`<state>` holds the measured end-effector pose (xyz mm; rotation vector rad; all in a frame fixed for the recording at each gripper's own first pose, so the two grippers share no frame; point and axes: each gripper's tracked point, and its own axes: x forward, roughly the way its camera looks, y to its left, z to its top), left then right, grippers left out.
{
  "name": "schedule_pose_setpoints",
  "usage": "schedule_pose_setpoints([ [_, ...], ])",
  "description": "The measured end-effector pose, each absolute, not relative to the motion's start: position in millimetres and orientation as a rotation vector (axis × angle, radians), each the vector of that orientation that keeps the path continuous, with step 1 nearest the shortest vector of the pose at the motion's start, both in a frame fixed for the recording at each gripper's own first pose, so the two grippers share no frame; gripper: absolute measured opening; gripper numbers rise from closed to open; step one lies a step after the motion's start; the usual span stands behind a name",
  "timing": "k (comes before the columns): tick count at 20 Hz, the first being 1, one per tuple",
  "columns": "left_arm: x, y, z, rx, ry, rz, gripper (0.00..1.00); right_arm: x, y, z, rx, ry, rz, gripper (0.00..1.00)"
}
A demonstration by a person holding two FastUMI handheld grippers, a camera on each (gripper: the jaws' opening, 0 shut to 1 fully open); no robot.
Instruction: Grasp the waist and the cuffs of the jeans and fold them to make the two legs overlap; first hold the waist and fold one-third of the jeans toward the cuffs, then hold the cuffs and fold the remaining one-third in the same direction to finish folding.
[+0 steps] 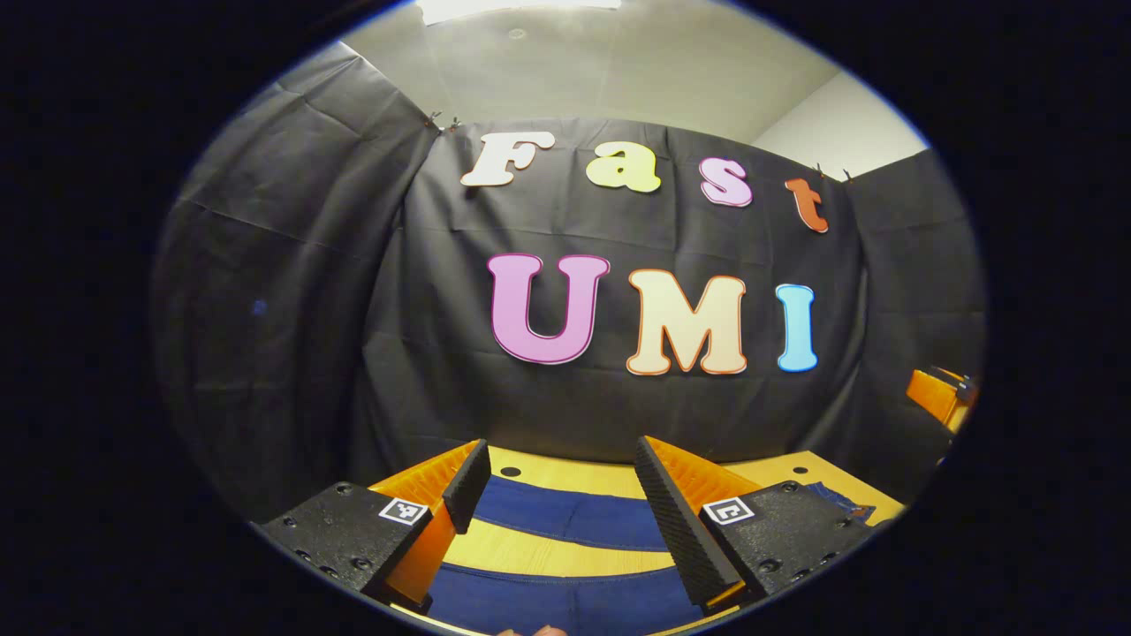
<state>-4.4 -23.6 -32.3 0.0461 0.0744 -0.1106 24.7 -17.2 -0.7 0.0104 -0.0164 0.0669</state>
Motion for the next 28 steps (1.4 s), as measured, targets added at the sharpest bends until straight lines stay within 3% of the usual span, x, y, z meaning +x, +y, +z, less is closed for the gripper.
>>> schedule_pose_setpoints([
  [8,-40,24,-123,0.432,0.337,-0.140,0.95,35,-35,-43,0.071,0.065,0.179,0.95],
  [10,-56,45,-158,0.527,0.439,-0.157,1.00,38,-32,-49,0.069,0.073,0.191,0.95],
  [11,-60,55,-174,0.568,0.478,-0.164,0.95,41,-32,-49,0.060,0.070,0.185,0.98],
  [28,-120,180,-315,1.333,0.924,-0.407,0.96,61,-16,-90,-0.017,0.163,0.173,0.98],
])
